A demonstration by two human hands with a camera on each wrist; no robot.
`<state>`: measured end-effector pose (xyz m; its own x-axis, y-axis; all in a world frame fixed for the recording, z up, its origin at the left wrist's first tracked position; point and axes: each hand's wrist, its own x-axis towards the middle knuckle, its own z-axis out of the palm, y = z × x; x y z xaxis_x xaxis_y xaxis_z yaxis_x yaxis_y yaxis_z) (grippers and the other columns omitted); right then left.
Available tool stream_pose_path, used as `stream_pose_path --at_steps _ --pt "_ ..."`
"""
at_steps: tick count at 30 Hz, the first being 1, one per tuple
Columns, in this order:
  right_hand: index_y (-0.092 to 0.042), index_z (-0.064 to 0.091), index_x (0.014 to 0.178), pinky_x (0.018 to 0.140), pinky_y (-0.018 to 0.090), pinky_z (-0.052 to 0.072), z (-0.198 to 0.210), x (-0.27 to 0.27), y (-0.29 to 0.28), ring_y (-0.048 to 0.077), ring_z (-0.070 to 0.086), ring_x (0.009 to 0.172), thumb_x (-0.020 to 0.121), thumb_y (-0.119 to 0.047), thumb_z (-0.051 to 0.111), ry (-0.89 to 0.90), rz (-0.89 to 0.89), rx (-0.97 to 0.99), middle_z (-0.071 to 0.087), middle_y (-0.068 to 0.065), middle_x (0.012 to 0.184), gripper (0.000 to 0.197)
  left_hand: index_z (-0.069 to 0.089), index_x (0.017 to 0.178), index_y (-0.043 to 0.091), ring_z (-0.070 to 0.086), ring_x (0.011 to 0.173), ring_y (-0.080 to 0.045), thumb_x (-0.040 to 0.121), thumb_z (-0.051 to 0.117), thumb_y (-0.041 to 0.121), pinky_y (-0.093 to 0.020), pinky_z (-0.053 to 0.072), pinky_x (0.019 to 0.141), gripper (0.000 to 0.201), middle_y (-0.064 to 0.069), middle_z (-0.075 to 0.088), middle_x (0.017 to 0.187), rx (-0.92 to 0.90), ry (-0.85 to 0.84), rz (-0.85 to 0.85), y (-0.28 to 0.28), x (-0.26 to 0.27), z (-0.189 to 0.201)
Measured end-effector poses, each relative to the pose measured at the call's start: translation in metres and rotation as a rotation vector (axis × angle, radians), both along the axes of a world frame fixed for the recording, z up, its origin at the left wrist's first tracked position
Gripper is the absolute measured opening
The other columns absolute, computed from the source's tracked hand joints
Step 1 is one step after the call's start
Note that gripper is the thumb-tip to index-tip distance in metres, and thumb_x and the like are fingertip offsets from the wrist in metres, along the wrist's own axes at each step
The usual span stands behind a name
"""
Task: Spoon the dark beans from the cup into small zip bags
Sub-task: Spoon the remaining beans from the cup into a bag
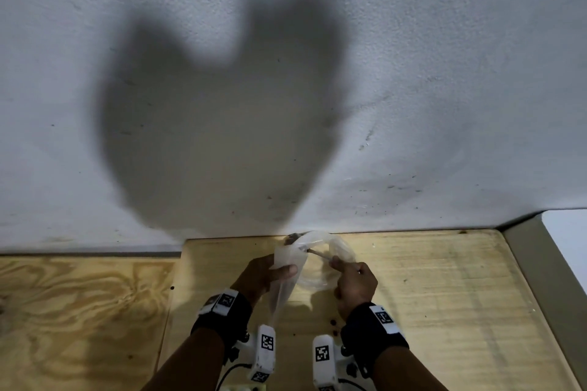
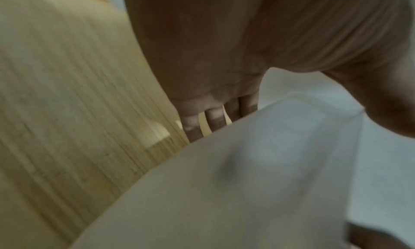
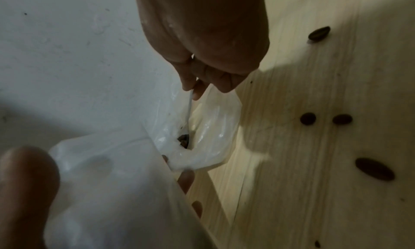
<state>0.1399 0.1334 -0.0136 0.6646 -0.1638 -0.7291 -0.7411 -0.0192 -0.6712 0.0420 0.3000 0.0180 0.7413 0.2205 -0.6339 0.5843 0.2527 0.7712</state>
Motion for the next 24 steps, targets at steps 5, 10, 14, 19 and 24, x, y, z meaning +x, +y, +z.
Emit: stream_pose_path --at_steps 5,10,14,19,24 --pt "-0.004 0.057 0.077 0.038 0.023 0.032 0.000 0.007 -0.016 0.019 0.042 0.045 0.079 -0.007 0.078 0.027 0.015 0.088 0.065 0.018 0.077 0.021 0.065 0.117 0.028 0.066 0.104 -0.008 0.048 0.093 0.045 -0.028 0.054 0.088 0.076 0.010 0.071 0.112 0.197 -0.065 -0.147 -0.023 -0.004 0.008" --pt "-0.011 0.054 0.067 0.040 0.024 0.030 -0.004 0.011 -0.024 0.017 0.037 0.042 0.079 -0.007 0.078 0.026 0.037 0.101 0.055 0.014 0.069 0.027 0.058 0.127 0.029 0.060 0.112 -0.006 0.039 0.095 0.051 -0.031 0.054 0.095 0.098 0.015 0.063 0.122 0.298 -0.051 -0.139 -0.036 -0.004 0.005" --pt "-0.012 0.053 0.067 0.042 0.026 0.028 -0.003 0.012 -0.028 0.017 0.035 0.043 0.078 -0.008 0.079 0.009 0.044 0.105 0.051 0.010 0.062 0.029 0.057 0.128 0.032 0.060 0.113 -0.004 0.035 0.094 0.058 -0.033 0.053 0.096 0.103 0.017 0.063 0.123 0.322 -0.043 -0.147 -0.036 -0.004 0.004" --pt "-0.013 0.050 0.069 0.043 0.026 0.026 -0.004 0.012 -0.035 0.017 0.031 0.042 0.079 -0.007 0.079 -0.016 0.050 0.123 0.041 0.007 0.054 0.031 0.054 0.131 0.029 0.058 0.114 -0.004 0.035 0.093 0.057 -0.028 0.052 0.097 0.107 0.017 0.061 0.124 0.371 -0.050 -0.153 -0.037 -0.003 0.006" --pt "-0.013 0.052 0.070 0.045 0.028 0.028 -0.005 0.015 -0.046 0.017 0.033 0.047 0.076 -0.010 0.083 -0.069 0.068 0.080 0.042 0.009 0.061 0.032 0.051 0.136 0.024 0.054 0.120 -0.004 0.032 0.092 0.060 -0.027 0.050 0.102 0.117 0.017 0.054 0.131 0.428 -0.075 -0.150 -0.041 -0.004 0.004"
